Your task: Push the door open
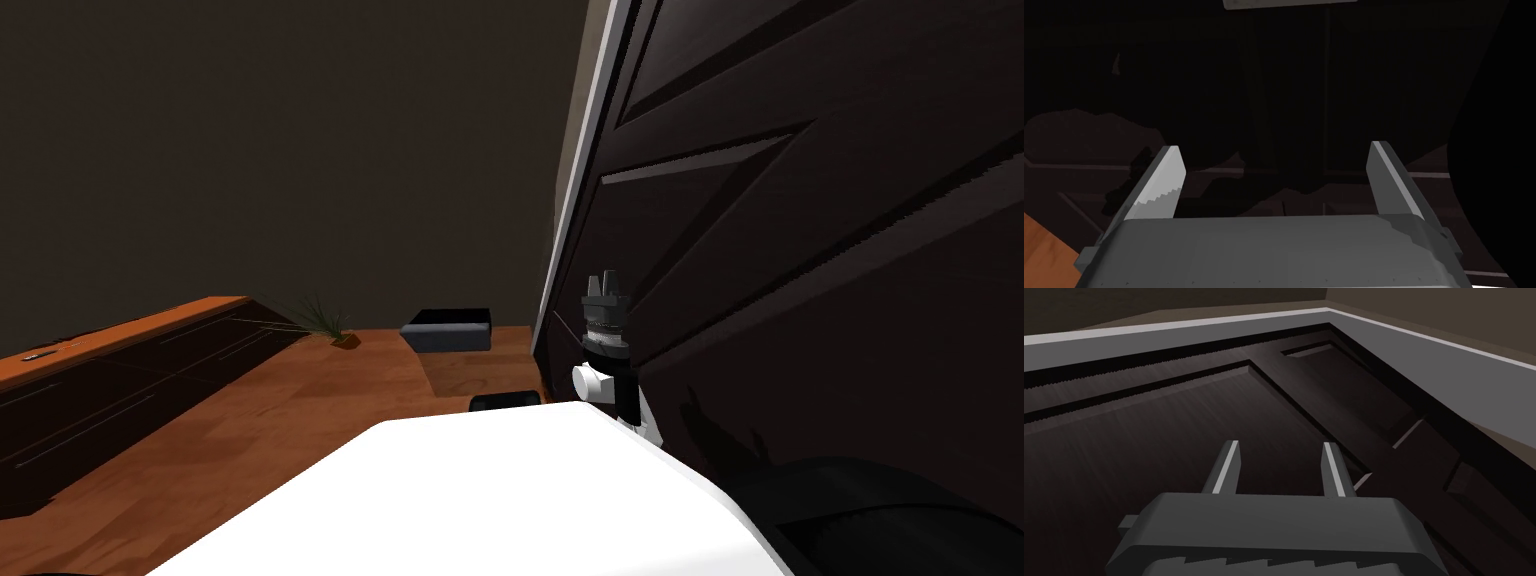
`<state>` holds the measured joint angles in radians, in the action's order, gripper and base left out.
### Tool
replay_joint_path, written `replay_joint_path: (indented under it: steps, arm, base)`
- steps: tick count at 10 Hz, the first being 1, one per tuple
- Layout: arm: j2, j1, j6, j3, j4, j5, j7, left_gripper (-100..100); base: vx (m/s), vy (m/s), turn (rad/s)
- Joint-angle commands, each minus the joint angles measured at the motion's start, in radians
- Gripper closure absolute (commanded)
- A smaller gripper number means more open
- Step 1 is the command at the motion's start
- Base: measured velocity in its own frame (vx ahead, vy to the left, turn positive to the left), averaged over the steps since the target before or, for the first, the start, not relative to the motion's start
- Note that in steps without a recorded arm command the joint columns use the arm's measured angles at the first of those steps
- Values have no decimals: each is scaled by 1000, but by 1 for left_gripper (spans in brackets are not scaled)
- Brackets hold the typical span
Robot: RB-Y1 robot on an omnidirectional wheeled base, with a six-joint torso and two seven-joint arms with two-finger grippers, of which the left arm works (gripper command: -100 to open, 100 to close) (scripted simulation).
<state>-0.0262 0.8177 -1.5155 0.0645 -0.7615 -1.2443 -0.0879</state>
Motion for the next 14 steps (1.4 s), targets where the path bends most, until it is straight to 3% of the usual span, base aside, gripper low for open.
replay_joint_path:
  steps: [1,2,6,7,14]
  arm:
    - [4,-8,-16,-1,31,-14,-9,-100]
    - [9,-4,-37,0,47,-28,-10,-100]
    - [24,3,-87,3,83,-61,-14,-100]
    - [19,8,-70,3,67,-51,-7,-100]
    - [12,5,-73,4,66,-52,-6,-100]
  base:
    - [110,-84,12]
    - [119,-93,2]
    - [148,-123,45]
    - [66,-66,18]
    - [126,-120,-30]
